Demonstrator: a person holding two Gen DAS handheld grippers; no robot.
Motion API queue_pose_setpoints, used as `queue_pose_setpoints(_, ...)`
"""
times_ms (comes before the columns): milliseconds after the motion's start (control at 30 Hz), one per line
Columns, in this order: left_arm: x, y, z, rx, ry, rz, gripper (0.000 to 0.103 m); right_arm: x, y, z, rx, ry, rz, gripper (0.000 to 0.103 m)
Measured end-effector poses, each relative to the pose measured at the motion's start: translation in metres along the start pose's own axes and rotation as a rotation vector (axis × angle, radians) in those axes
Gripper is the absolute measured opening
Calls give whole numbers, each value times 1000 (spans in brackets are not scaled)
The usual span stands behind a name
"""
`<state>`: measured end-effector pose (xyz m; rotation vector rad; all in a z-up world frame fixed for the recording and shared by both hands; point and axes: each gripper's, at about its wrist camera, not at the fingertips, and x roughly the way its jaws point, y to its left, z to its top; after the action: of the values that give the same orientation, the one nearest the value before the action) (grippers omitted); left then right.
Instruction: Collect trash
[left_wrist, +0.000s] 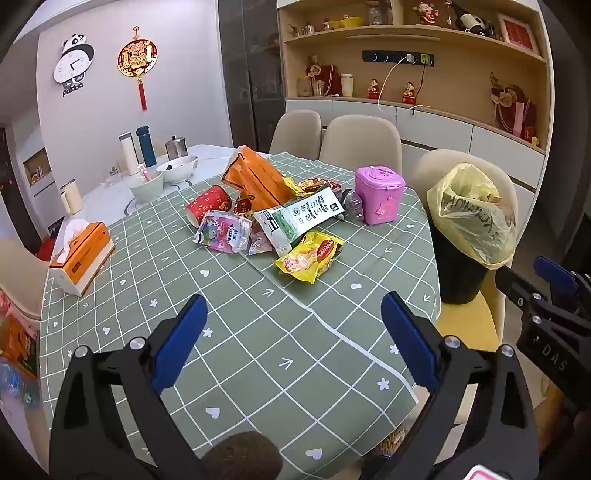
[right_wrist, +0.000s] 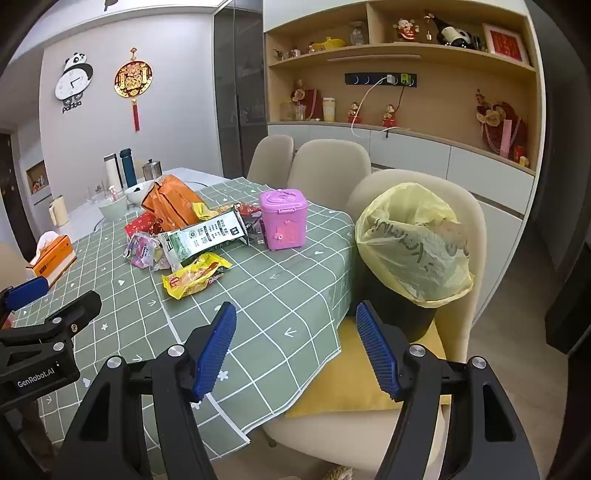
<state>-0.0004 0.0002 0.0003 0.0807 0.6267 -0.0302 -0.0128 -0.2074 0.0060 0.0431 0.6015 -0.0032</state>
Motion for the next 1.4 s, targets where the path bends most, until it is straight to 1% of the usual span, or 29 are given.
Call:
queue_pose_setpoints(667, 0, 0, 0, 6, 0, 4, 91, 3, 0, -4, 8, 9, 7, 64)
queue_pose_setpoints(967, 0, -6, -2, 13, -5, -9, 91, -1, -5, 1, 17, 6, -2, 64)
queue_pose_setpoints(1000, -1, -2, 3, 10, -7, -16, 91, -2, -5, 2, 18, 6, -4, 64)
queue_pose_setpoints(1400, 2, -1, 2, 10, -6, -25, 91, -4, -7, 3, 27, 6, -13, 64)
